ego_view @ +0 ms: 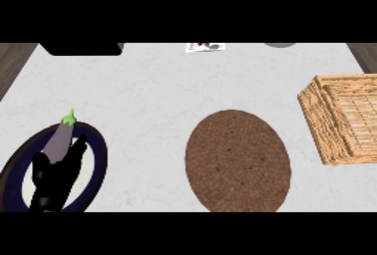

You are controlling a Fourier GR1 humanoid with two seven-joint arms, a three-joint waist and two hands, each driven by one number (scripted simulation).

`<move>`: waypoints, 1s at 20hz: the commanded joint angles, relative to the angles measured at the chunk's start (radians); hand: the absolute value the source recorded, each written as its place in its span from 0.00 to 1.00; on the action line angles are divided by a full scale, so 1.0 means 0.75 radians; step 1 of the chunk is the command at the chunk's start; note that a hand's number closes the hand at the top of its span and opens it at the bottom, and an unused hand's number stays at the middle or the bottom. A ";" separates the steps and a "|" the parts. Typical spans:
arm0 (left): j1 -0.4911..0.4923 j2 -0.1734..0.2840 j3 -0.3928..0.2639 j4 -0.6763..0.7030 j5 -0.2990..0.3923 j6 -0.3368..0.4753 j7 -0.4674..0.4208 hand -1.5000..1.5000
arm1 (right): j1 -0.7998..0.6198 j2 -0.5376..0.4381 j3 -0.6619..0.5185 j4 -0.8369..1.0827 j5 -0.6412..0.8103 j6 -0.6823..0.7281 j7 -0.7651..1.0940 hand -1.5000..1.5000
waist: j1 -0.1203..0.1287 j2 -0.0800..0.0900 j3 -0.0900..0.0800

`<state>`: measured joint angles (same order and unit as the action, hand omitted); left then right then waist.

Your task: Pick the cupcake from the placemat and place it in the basket

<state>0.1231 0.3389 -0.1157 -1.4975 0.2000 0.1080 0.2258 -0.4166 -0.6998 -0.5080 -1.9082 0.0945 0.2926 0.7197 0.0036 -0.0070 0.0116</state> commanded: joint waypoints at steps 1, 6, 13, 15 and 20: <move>-0.007 -0.047 -0.003 0.193 -0.010 -0.018 -0.024 0.50 | -0.004 0.010 0.007 0.160 0.036 -0.013 -0.152 1.00 | 0.002 0.016 -0.016; -0.037 -0.018 0.009 0.123 -0.021 -0.013 0.078 0.50 | -0.016 0.072 -0.029 0.370 0.004 -0.056 -0.262 1.00 | 0.008 0.017 -0.015; 0.051 0.002 0.039 0.052 0.019 -0.082 0.068 0.50 | -0.006 0.117 -0.090 0.613 -0.019 -0.100 -0.492 1.00 | 0.014 0.014 -0.014; 0.048 -0.027 0.016 0.057 -0.031 -0.042 0.061 0.50 | 0.018 0.067 -0.132 0.711 -0.048 -0.046 -0.574 1.00 | 0.006 0.013 -0.014; 0.021 -0.059 -0.006 0.093 -0.055 -0.038 0.047 0.50 | 0.109 0.026 -0.086 0.766 0.230 -0.231 -0.619 1.00 | 0.004 0.023 -0.014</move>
<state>0.1177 0.3096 -0.1021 -1.4961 0.1552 0.0944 0.2297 -0.3895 -0.6507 -0.5674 -1.3953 0.1467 0.1992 0.3115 0.0104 -0.0050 0.0122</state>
